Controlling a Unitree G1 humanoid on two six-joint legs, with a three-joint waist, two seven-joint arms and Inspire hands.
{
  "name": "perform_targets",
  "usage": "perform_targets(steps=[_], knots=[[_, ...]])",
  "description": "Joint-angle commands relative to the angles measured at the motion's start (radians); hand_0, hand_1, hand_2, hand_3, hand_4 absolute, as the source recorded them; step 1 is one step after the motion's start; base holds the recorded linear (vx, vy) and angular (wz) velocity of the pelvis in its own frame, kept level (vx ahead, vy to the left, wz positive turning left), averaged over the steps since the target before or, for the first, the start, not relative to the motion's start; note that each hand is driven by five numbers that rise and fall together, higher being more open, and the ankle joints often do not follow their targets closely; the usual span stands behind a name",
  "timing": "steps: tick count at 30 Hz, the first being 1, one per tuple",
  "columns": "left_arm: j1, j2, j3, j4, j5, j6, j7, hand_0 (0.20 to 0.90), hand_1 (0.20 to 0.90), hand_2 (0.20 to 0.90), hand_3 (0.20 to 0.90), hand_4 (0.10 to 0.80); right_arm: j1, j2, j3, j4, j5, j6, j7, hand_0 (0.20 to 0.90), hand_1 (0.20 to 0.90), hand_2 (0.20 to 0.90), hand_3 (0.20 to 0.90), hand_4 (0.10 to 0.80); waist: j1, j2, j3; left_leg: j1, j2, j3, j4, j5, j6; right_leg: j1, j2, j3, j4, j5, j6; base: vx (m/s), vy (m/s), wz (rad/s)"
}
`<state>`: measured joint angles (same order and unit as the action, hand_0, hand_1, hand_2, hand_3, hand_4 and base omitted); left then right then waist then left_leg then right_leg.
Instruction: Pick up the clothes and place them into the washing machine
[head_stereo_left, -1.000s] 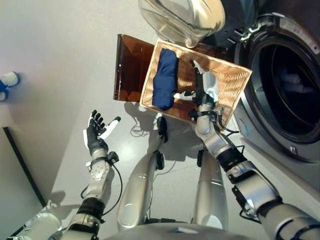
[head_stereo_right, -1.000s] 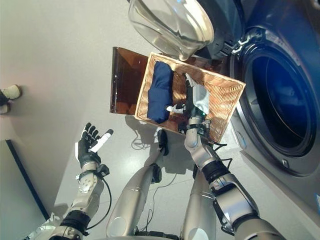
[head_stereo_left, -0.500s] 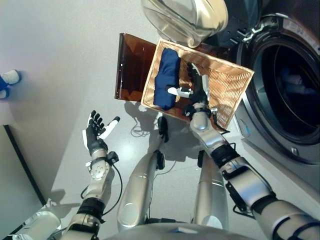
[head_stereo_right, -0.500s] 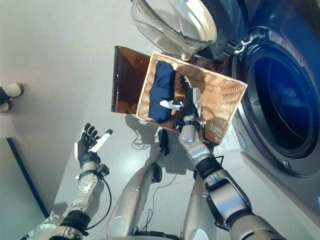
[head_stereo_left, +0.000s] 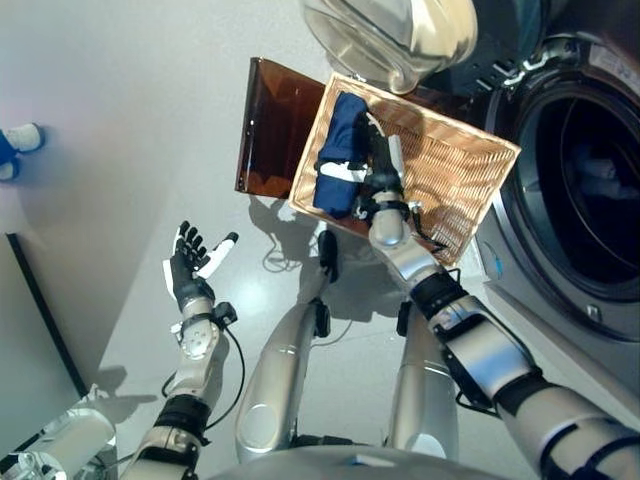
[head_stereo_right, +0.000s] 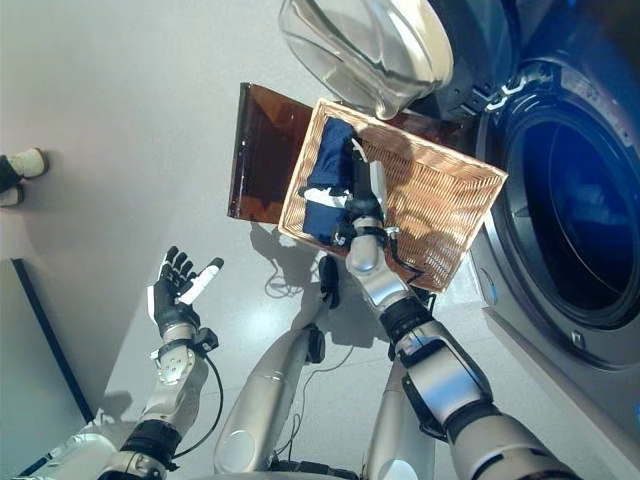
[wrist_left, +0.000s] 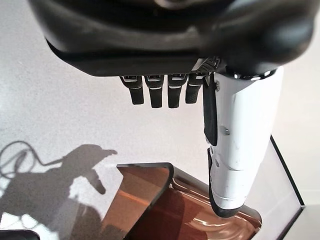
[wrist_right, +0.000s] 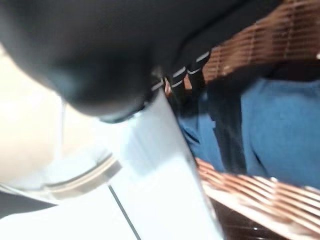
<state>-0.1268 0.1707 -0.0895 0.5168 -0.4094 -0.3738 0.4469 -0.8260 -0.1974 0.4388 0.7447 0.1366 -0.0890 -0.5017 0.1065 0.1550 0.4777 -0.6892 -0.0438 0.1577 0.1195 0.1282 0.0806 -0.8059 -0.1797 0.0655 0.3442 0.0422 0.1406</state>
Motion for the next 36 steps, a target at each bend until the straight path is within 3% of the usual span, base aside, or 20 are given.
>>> perform_targets(steps=[1, 14, 25, 36], knots=[[-0.02, 0.09, 0.042, -0.059, -0.011, -0.042, 0.054, 0.9, 0.9, 0.9, 0.9, 0.8, -0.099, 0.082, 0.029, -0.033, -0.001, -0.07, 0.001, 0.9, 0.9, 0.9, 0.9, 0.8, 0.05, 0.013, 0.011, -0.021, 0.001, 0.017, 0.043, -0.046, -0.101, 0.049, -0.006, -0.033, -0.054, 0.041, -0.025, 0.0, 0.0, 0.0], [-0.023, 0.109, 0.04, -0.193, -0.04, -0.071, 0.068, 0.9, 0.9, 0.9, 0.9, 0.8, -0.15, 0.097, 0.003, 0.054, 0.034, -0.062, -0.005, 0.9, 0.9, 0.9, 0.9, 0.8, 0.07, 0.007, 0.042, -0.068, -0.001, -0.009, 0.024, -0.023, -0.108, 0.014, -0.016, -0.066, -0.057, 0.045, -0.021, -0.013, -0.005, 0.07], [-0.02, 0.111, 0.043, -0.215, -0.048, -0.079, 0.078, 0.9, 0.9, 0.9, 0.9, 0.8, -0.188, 0.088, -0.036, 0.123, 0.054, -0.06, -0.026, 0.9, 0.9, 0.9, 0.9, 0.8, 0.076, 0.016, 0.042, -0.128, -0.002, -0.02, 0.015, -0.009, -0.108, -0.049, -0.018, -0.078, -0.041, 0.046, -0.022, -0.009, 0.007, 0.04], [-0.017, 0.125, 0.052, -0.232, -0.053, -0.08, 0.08, 0.9, 0.9, 0.9, 0.9, 0.8, -0.257, 0.095, -0.014, 0.226, -0.072, 0.0, -0.038, 0.9, 0.9, 0.9, 0.9, 0.8, 0.08, 0.025, 0.042, -0.148, -0.007, -0.021, 0.011, -0.004, -0.106, -0.072, -0.019, -0.08, -0.033, 0.05, -0.022, -0.003, 0.004, 0.0]])
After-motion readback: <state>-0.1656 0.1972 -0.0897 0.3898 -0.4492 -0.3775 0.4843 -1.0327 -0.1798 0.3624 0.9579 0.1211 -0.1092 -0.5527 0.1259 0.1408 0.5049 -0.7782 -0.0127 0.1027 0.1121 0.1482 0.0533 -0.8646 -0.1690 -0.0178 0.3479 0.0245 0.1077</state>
